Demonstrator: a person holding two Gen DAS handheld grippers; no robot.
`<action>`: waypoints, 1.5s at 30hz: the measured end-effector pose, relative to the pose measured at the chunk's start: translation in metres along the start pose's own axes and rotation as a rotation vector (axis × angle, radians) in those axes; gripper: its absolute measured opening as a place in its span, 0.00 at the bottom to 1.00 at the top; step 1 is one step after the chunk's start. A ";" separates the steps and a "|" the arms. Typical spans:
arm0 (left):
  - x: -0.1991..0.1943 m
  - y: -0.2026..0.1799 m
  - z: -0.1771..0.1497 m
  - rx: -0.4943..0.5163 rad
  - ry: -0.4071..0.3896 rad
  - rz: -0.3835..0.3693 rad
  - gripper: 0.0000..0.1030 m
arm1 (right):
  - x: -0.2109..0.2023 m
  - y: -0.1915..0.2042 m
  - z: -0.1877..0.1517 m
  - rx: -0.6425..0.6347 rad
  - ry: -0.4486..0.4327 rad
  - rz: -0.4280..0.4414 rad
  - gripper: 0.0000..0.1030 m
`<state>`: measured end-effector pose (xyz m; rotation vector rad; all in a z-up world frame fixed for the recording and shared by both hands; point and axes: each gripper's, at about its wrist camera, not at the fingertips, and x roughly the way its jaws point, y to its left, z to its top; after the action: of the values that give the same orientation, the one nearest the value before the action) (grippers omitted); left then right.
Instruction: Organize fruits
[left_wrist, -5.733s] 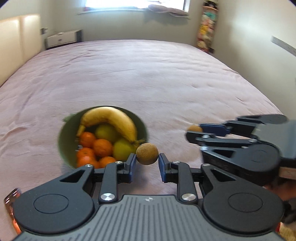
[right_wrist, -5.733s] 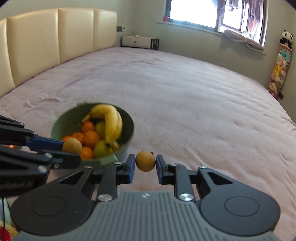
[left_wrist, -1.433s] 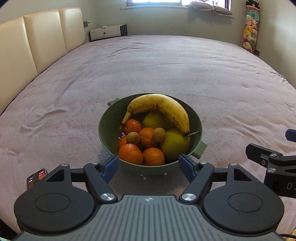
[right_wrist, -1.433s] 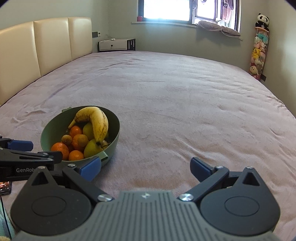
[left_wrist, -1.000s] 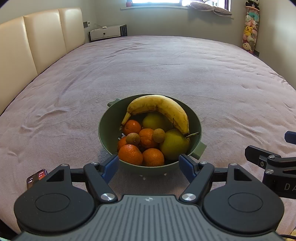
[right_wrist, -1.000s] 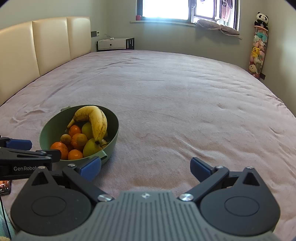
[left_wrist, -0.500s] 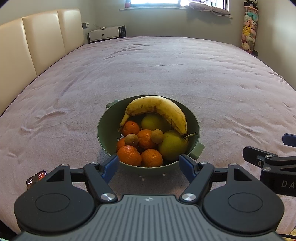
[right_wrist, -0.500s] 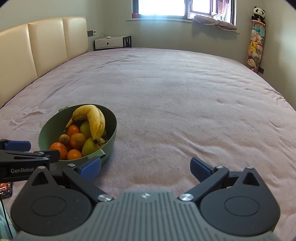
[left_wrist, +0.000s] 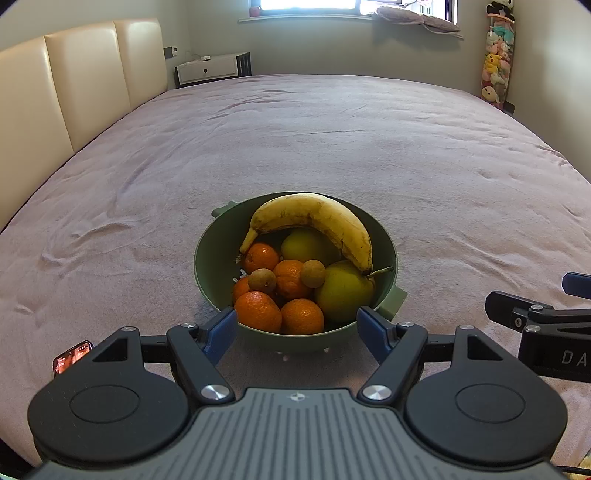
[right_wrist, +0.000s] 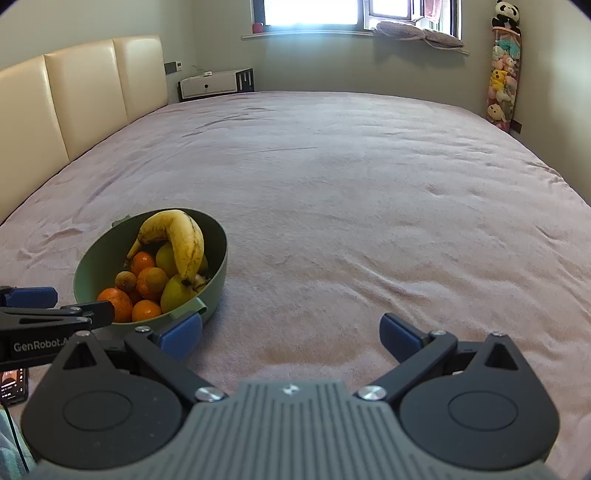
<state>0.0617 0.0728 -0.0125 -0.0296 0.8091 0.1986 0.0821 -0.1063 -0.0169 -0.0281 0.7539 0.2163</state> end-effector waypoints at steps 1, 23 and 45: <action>0.000 0.000 0.000 0.000 0.000 -0.001 0.84 | 0.000 0.000 0.000 0.000 0.000 0.000 0.96; -0.002 -0.001 0.001 0.001 -0.003 -0.004 0.84 | 0.001 0.000 -0.001 0.001 0.007 0.004 0.96; -0.002 -0.001 0.001 -0.001 -0.003 -0.003 0.84 | 0.002 -0.001 -0.002 -0.003 0.011 0.003 0.96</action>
<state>0.0612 0.0721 -0.0102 -0.0311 0.8061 0.1962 0.0821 -0.1069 -0.0201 -0.0310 0.7650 0.2201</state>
